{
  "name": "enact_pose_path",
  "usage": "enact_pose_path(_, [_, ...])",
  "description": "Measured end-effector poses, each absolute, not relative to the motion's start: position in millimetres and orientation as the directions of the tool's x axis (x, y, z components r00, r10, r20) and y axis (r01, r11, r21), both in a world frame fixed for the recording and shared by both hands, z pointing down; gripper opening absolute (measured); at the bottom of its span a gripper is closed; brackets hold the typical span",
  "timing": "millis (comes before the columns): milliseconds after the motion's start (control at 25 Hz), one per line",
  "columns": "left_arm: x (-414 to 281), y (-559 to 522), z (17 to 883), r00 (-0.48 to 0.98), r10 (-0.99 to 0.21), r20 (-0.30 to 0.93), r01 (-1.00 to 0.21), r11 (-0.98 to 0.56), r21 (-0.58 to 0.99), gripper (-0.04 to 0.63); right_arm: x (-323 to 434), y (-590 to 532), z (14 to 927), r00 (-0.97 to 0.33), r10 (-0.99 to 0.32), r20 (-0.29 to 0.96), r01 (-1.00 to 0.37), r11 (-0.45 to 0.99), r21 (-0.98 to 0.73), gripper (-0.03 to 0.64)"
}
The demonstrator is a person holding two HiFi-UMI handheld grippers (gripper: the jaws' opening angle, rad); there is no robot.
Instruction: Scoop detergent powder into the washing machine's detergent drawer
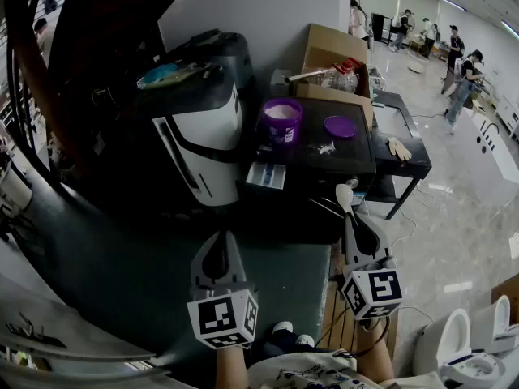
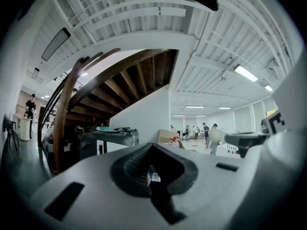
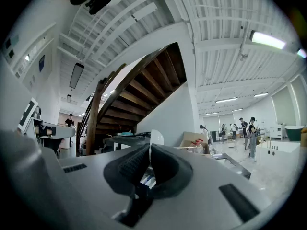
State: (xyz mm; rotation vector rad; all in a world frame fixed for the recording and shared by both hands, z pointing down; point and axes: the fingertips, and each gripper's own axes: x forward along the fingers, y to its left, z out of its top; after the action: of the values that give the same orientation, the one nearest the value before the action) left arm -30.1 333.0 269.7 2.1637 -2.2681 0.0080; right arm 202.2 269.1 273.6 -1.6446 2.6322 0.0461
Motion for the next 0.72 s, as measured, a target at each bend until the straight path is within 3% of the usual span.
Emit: enact_pose_path(720, [-51, 310, 275, -0.051, -0.999, 0.011, -0.999, 0.051, -0.003, 0.002, 184, 247, 277, -0.420, -0.905, -0.062, -0.907, 0.422, -0.010, 0.021])
